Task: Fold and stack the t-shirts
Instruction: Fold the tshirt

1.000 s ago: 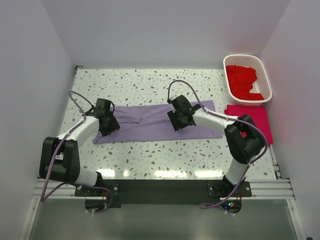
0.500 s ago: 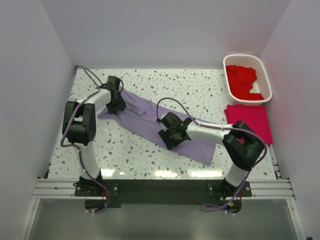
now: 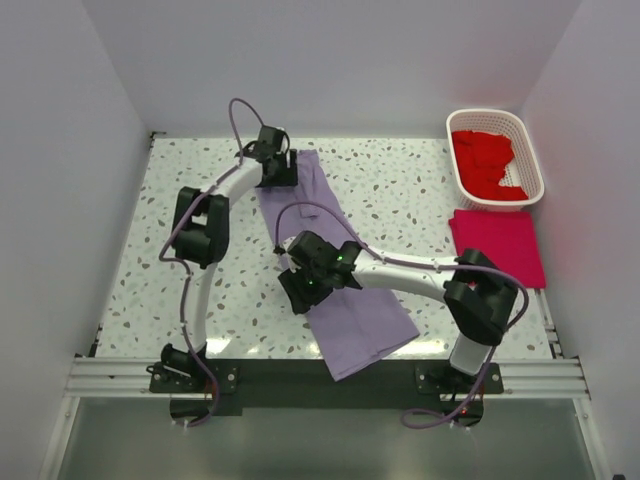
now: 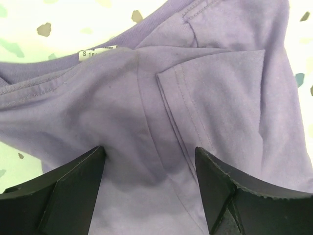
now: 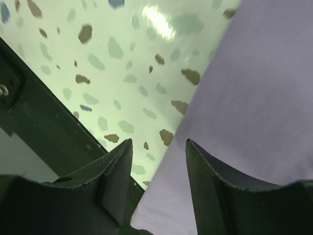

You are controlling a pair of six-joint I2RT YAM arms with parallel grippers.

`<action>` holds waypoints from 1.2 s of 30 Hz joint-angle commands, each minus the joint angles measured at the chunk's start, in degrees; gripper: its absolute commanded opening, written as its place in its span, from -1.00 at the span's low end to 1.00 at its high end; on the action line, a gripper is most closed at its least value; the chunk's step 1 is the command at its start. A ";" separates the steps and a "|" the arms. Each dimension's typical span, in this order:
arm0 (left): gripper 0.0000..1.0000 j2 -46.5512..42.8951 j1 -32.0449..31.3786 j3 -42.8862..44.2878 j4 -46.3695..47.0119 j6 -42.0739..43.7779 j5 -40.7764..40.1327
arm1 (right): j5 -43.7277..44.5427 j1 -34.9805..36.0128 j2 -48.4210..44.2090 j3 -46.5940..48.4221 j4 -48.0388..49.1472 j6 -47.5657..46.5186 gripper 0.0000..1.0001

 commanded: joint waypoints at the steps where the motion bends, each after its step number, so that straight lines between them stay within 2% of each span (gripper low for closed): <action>1: 0.58 -3.59 0.65 2.22 3.84 1.31 0.96 | 8.68 -0.53 -5.70 4.15 -6.97 -3.05 0.03; 4: 0.58 -9.48 0.65 -1.20 5.16 -1.32 -0.98 | 12.04 -0.53 -8.08 1.43 -10.84 -4.81 -0.04; 8: 0.56 -16.77 0.56 -7.43 5.69 -5.01 -2.64 | 9.42 -0.53 -10.45 -3.49 -12.52 -5.52 -0.21; 9: 0.51 -17.92 0.47 -10.32 5.51 -5.72 -2.82 | 7.23 -0.44 -10.90 -4.37 -12.61 -5.43 -0.30; 11: 0.42 -21.26 0.21 -13.41 5.16 -8.26 -2.74 | 4.93 -0.44 -12.12 -7.01 -12.08 -5.26 -0.36; 12: 0.28 -22.31 -0.32 -16.99 5.33 -10.10 -2.65 | 3.00 -0.44 -12.39 -8.23 -11.30 -5.17 -0.43; 14: 0.08 -25.13 -1.11 -20.53 5.68 -11.52 -2.30 | 2.02 -0.53 -12.22 -8.95 -10.94 -5.08 -0.46; 17: -0.09 -27.24 -2.95 -27.21 8.05 -13.72 -1.86 | 1.40 -0.18 -10.91 -8.95 -11.38 -5.17 -0.47; 19: -0.10 -27.07 -4.36 -30.20 8.94 -14.51 -2.12 | 0.62 0.00 -9.59 -8.86 -11.03 -5.17 -0.47; 27: -0.24 -20.58 -5.68 -33.02 8.85 -15.83 -1.42 | -0.09 0.97 -4.67 -7.63 -8.48 -3.85 -0.54; 32: -0.28 -18.02 -5.68 -32.32 8.85 -15.83 -1.51 | -2.02 1.23 -2.20 -7.19 -6.11 -3.23 -0.55; 36: -0.28 -12.33 -5.60 -27.32 7.54 -14.43 -2.04 | -2.55 1.23 1.31 -5.88 -3.82 -2.80 -0.55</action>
